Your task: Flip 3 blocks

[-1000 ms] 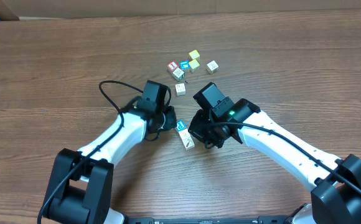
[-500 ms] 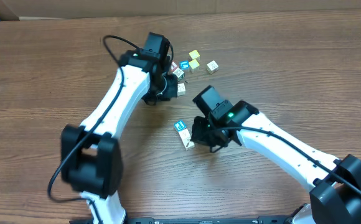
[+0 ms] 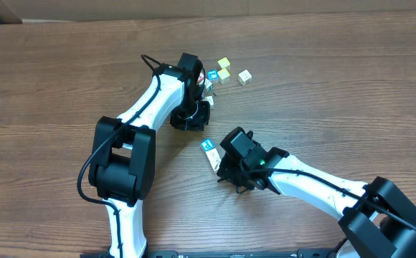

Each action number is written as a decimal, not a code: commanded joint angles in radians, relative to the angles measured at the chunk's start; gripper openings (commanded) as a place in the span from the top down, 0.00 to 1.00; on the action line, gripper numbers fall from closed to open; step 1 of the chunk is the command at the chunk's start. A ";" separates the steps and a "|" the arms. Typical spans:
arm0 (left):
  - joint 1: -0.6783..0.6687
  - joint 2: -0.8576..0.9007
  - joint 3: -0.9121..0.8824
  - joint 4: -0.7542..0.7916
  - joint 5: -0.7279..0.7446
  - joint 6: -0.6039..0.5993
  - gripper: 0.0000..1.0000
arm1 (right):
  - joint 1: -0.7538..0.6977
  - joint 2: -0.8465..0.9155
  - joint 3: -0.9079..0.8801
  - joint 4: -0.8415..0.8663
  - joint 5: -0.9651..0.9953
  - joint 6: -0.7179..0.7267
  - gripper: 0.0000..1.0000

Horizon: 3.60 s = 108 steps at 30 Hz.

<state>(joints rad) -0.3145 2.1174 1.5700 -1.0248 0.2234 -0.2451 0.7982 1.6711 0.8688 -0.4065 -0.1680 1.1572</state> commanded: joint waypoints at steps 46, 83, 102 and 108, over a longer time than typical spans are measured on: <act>-0.014 0.015 -0.045 -0.006 0.112 0.088 0.96 | -0.002 0.026 -0.047 0.114 0.031 0.153 0.96; -0.023 0.015 -0.045 0.014 0.066 0.080 0.96 | 0.072 0.046 -0.047 0.185 0.089 0.216 0.96; -0.034 0.015 -0.045 0.002 0.066 0.081 0.96 | 0.112 0.047 -0.047 0.196 0.105 0.514 0.96; -0.034 0.015 -0.045 0.001 0.066 0.081 0.96 | 0.112 0.047 -0.047 0.200 0.117 0.516 0.96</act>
<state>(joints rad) -0.3454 2.1197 1.5375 -1.0218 0.2955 -0.1795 0.9058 1.7103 0.8272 -0.2115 -0.0723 1.6489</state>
